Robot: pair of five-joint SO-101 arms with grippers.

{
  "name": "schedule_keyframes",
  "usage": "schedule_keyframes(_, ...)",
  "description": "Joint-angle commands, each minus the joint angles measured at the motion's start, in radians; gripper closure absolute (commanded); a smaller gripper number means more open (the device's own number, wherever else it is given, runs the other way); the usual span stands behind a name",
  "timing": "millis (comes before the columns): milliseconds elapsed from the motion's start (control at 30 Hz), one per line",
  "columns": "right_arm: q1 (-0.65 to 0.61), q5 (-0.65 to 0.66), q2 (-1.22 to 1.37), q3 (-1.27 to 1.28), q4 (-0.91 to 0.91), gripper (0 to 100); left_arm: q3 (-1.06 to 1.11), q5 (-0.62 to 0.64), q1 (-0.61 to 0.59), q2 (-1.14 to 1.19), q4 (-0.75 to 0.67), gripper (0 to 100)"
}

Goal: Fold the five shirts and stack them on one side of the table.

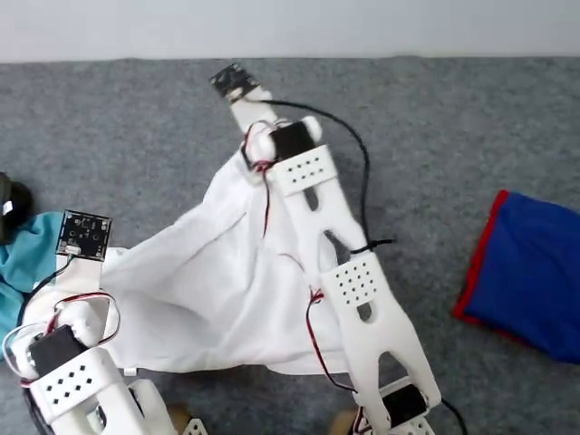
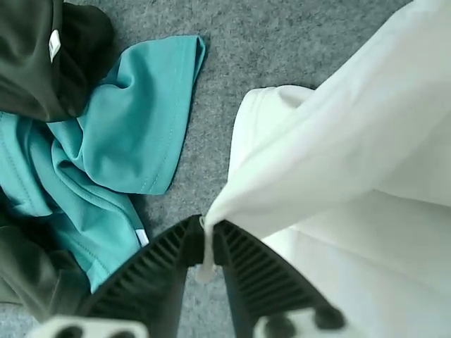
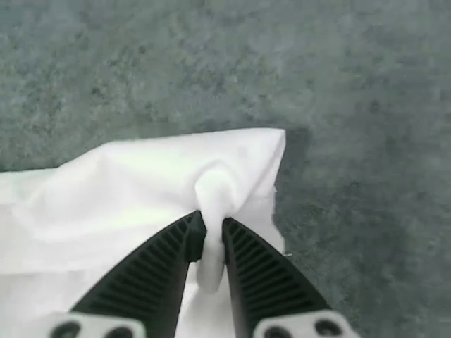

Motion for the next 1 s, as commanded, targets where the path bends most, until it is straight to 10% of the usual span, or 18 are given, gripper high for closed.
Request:
schedule_keyframes(0, 0.059, 0.002, -0.134, -0.057, -0.031, 98.7, -0.004, -0.003, -0.002, -0.012, 0.008, 100)
schedule_keyframes(467, 0.188, 0.000, -0.220, -0.051, -0.128, 98.7, 0.036, -0.003, 0.000, -0.012, -0.015, 100)
schedule_keyframes(967, 0.012, 0.006, -0.012, 0.032, 0.065, 98.7, 0.033, -0.003, 0.000, -0.012, -0.015, 100)
